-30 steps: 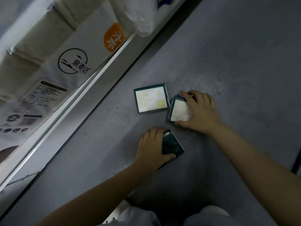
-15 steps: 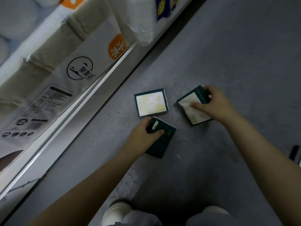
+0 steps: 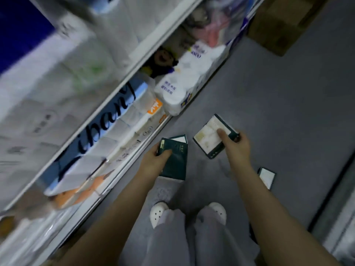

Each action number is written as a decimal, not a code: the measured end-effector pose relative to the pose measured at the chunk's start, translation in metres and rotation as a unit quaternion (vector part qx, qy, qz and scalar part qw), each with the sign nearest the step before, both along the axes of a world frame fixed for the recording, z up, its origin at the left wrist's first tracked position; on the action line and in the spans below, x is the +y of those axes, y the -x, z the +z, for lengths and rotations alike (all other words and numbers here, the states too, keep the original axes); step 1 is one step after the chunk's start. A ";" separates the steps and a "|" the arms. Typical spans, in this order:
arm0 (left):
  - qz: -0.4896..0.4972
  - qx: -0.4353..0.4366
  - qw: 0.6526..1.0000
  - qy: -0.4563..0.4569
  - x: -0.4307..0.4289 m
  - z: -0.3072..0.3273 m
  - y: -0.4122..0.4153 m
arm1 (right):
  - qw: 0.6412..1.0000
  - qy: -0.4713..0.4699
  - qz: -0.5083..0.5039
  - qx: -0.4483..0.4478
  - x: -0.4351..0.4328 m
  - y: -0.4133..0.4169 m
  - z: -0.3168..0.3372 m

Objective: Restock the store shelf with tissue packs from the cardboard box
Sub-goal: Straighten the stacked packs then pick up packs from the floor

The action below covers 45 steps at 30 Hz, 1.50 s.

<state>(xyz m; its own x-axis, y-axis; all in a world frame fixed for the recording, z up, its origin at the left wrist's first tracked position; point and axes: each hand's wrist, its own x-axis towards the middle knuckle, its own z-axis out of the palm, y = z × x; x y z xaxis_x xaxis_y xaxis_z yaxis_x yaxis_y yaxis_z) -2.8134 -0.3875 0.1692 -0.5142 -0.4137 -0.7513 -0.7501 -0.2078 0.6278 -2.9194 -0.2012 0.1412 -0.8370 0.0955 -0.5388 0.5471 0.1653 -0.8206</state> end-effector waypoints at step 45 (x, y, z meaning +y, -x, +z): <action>0.289 0.393 0.845 0.219 -0.103 0.572 -0.400 | 0.730 0.261 0.606 0.179 -0.199 -0.240 0.603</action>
